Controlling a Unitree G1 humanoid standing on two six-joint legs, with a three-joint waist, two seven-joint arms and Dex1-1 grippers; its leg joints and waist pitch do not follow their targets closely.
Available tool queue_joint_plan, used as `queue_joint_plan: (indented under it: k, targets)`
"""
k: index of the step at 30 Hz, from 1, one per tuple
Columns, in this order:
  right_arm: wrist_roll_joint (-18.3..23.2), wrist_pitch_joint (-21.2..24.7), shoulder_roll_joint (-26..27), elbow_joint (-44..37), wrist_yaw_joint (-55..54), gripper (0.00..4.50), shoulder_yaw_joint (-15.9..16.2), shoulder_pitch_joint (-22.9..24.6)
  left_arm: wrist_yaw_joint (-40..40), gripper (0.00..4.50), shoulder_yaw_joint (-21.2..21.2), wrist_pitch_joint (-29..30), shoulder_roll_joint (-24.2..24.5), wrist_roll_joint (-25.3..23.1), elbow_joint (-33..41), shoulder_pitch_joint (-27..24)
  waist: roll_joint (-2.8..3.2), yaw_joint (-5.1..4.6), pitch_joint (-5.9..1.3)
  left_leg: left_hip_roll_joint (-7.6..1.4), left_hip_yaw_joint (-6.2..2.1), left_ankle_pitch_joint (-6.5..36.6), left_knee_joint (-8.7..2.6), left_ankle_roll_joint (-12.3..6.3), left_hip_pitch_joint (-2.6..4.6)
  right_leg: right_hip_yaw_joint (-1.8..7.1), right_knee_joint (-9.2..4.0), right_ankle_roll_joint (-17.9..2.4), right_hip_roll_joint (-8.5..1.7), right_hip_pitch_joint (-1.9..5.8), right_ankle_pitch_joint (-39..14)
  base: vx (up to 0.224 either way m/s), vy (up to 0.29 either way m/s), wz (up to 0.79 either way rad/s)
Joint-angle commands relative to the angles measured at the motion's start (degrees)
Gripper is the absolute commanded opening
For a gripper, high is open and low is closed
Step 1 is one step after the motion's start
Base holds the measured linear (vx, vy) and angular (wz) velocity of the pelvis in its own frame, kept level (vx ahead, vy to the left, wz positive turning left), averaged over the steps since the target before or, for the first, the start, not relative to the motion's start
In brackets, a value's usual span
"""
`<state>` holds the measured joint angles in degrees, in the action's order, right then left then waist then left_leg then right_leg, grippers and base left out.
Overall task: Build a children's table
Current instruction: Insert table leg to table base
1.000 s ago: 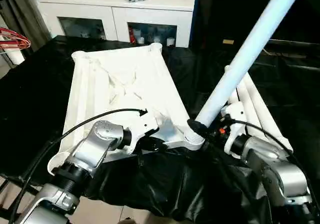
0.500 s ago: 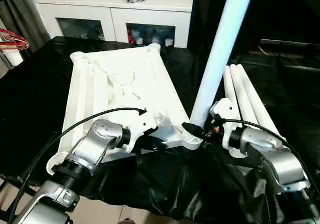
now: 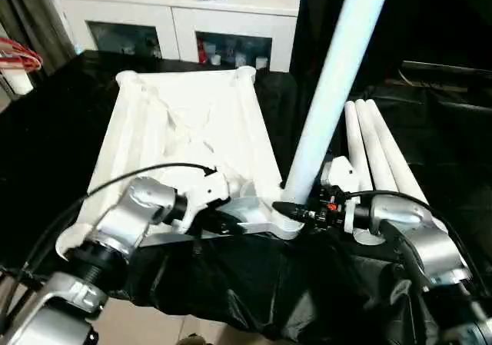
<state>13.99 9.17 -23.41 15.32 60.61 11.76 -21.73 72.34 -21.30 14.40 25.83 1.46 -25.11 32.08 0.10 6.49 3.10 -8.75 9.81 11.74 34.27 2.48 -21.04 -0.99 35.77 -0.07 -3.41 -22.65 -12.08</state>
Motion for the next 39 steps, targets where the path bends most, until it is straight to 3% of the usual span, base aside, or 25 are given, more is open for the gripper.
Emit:
queue_joint_plan:
  k: [1, 4, 5, 6, 8, 10, 11, 12, 14, 16, 17, 20, 21, 24, 29, 33, 34, 38, 39]
  targets:
    - [-2.1, 2.2, 0.5, 5.3, 0.8, 1.89, 4.1, 2.0, 0.4, 0.0, 0.2, -1.0, -0.4, 1.0, 0.6, 2.0, 0.28, -0.03, -1.61, -4.42, -1.81, 15.6, -5.48, -1.3, 0.64, 2.52, -5.05, -14.4, -5.3, 1.77, -12.2, 0.0, 0.0, 0.0]
    - [-2.1, 2.2, 1.5, 7.3, -0.3, 1.89, 2.9, 0.9, -1.2, 0.0, 1.2, -0.8, -1.1, 0.9, 0.5, 2.2, -0.04, -0.07, -1.4, -4.56, -1.86, 17.2, -5.71, -0.86, 0.83, 2.67, -5.43, -13.7, -5.53, 1.61, -16.1, 0.0, 0.0, 0.0]
    - [-2.5, 1.8, 3.6, 10.6, -4.6, 1.89, 0.9, -0.9, -4.4, 0.0, 2.4, 0.8, -2.5, 0.9, 1.2, 2.4, -0.18, -0.04, -1.26, -4.56, -1.95, 17.6, -5.8, -0.73, 0.76, 2.68, -5.6, -13.4, -5.59, 1.59, -17.7, 0.0, 0.0, 0.0]
    - [-2.9, 1.4, 4.8, 12.8, -7.6, 1.88, -0.4, -2.2, -6.5, 0.0, 3.1, 1.6, -3.4, 0.9, 1.7, 2.4, -0.18, -0.34, -1.02, -4.53, -2.17, 19.4, -5.94, 0.36, 0.85, 2.66, -5.77, -13.1, -5.82, 1.32, -22.2, 0.0, 0.0, 0.0]
    - [-3.6, 0.7, 6.5, 15.9, -11.9, 1.88, -1.8, -3.9, -10.0, 0.0, 4.0, 3.7, -4.9, 0.6, 2.9, 2.5, -0.42, -0.5, -1.04, -4.55, -2.39, 19.2, -6.07, 0.81, 0.58, 2.59, -5.86, -12.3, -5.98, 1.5, -23.9, 0.0, 0.0, 0.0]
    - [-4.0, 0.5, 7.2, 17.2, -14.0, 1.88, -2.3, -4.6, -11.7, 0.0, 4.2, 4.7, -5.6, 0.3, 3.9, 2.4, -0.28, -0.87, -0.9, -4.61, -2.49, 19.1, -6.23, 1.46, 0.5, 2.54, -5.85, -11.9, -5.89, 1.29, -24.0, 0.0, 0.0, 0.0]
    - [-4.5, 0.6, 9.5, 21.0, -19.8, 1.88, -3.6, -6.9, -16.3, 0.0, 4.7, 8.5, -7.9, -0.4, 7.3, 1.9, -0.4, -0.92, -0.84, -4.53, -2.39, 19.0, -6.23, 1.15, 0.56, 2.61, -6.05, -11.6, -5.8, 1.25, -23.5, 0.0, 0.0, 0.0]
    - [-4.8, 0.7, 11.0, 23.5, -23.2, 1.88, -4.3, -8.4, -19.7, 0.0, 5.2, 11.1, -9.9, -0.9, 9.4, 1.5, -0.44, -1.27, -1.04, -4.49, -2.29, 16.7, -6.2, 0.73, 0.47, 2.58, -5.81, -12.6, -5.83, 1.54, -20.0, 0.0, 0.0, 0.0]
    - [-5.4, 0.6, 13.0, 26.5, -27.0, 1.88, -5.0, -10.2, -23.8, 0.0, 5.3, 14.0, -12.5, -1.7, 12.1, 0.8, -0.45, -1.62, -1.07, -4.49, -2.31, 14.0, -6.2, 0.45, -0.14, 2.32, -5.53, -13.2, -5.94, 2.03, -17.8, 0.0, 0.0, 0.0]
    - [-5.8, 0.5, 14.0, 28.0, -28.5, 1.88, -5.2, -11.1, -26.4, 0.0, 5.4, 15.0, -14.4, -2.1, 13.3, 0.3, -0.46, -1.6, -1.1, -4.42, -2.14, 13.1, -6.07, -0.11, -0.13, 2.31, -5.69, -13.1, -5.89, 2.01, -17.5, 0.0, 0.0, 0.0]
    - [-6.4, 0.1, 16.0, 30.5, -30.5, 1.88, -5.3, -12.6, -31.5, 0.0, 5.0, 17.4, -18.2, -3.4, 15.2, -0.8, -0.98, -1.62, -1.32, -4.43, -1.77, 11.0, -5.74, -1.32, 0.01, 2.44, -5.5, -13.5, -5.64, 1.98, -13.7, 0.0, 0.0, 0.0]
    - [-6.1, 0.3, 17.1, 31.0, -30.9, 1.88, -5.3, -13.1, -34.2, 0.0, 4.4, 17.7, -20.0, -4.2, 15.1, -1.3, -0.89, -1.22, -1.52, -4.15, -1.5, 7.4, -5.25, -3.26, 0.01, 2.35, -5.2, -14.6, -5.42, 2.12, -8.6, 0.037, -0.005, 0.0]
    - [-6.1, 0.3, 17.5, 30.9, -30.7, 1.88, -5.2, -13.2, -34.8, 0.0, 4.1, 17.8, -20.6, -4.3, 15.0, -1.7, -1.18, -0.99, -1.83, -4.02, -1.26, 3.9, -4.9, -5.12, 0.06, 2.23, -4.66, -15.5, -5.17, 2.32, -2.5, 0.057, -0.009, 0.01]
    - [-6.3, 0.0, 18.1, 31.4, -30.0, 1.88, -5.0, -13.3, -35.3, 0.0, 3.4, 18.2, -20.7, -4.9, 15.3, -2.2, -1.06, -0.82, -1.73, -4.0, -1.18, 3.4, -4.85, -6.73, 0.02, 2.07, -4.67, -16.2, -5.29, 2.43, -1.2, 0.017, -0.004, 0.0]
    - [-6.9, -1.0, 18.8, 32.0, -29.1, 1.88, -5.1, -13.3, -35.2, 0.0, 3.0, 19.1, -20.1, -5.6, 16.4, -2.6, -0.8, -0.98, -1.65, -4.38, -1.3, 7.3, -5.32, -4.78, 0.27, 1.95, -5.19, -15.4, -5.33, 2.3, -8.1, 0.0, 0.0, 0.0]
    - [-7.2, -1.6, 18.9, 32.3, -29.9, 1.88, -5.6, -13.7, -34.2, 0.0, 2.9, 18.7, -19.5, -5.2, 16.9, -2.7, -0.68, -1.08, -1.81, -4.32, -1.29, 6.7, -5.24, -4.6, 0.29, 1.94, -4.98, -15.6, -5.27, 2.35, -5.7, 0.0, 0.0, 0.0]
    - [-7.4, -2.1, 18.8, 32.2, -30.0, 2.44, -5.7, -13.9, -33.9, 0.0, 2.8, 18.5, -19.3, -5.2, 17.0, -2.8, -0.7, -1.07, -1.83, -4.31, -1.28, 6.5, -5.2, -4.65, 0.28, 1.95, -4.93, -15.7, -5.29, 2.37, -5.3, 0.0, 0.0, 0.0]
    - [-5.9, -3.7, 18.7, 31.0, -28.8, 2.64, -7.4, -14.6, -32.1, 0.0, 2.8, 16.4, -18.1, -4.8, 16.8, -2.9, -0.44, -0.9, -2.16, -4.35, -1.19, 5.6, -4.96, -4.83, 0.43, 2.0, -4.76, -16.6, -5.51, 2.46, -3.1, 0.0, 0.0, 0.0]
    - [-5.7, -4.1, 18.6, 30.4, -28.0, 2.94, -7.5, -14.6, -31.9, 0.0, 2.8, 16.0, -17.9, -4.8, 16.6, -2.9, -0.43, -0.88, -2.39, -4.25, -1.08, 3.0, -4.65, -5.63, 0.38, 1.85, -4.07, -17.5, -5.14, 2.55, 2.1, 0.0, 0.0, 0.0]
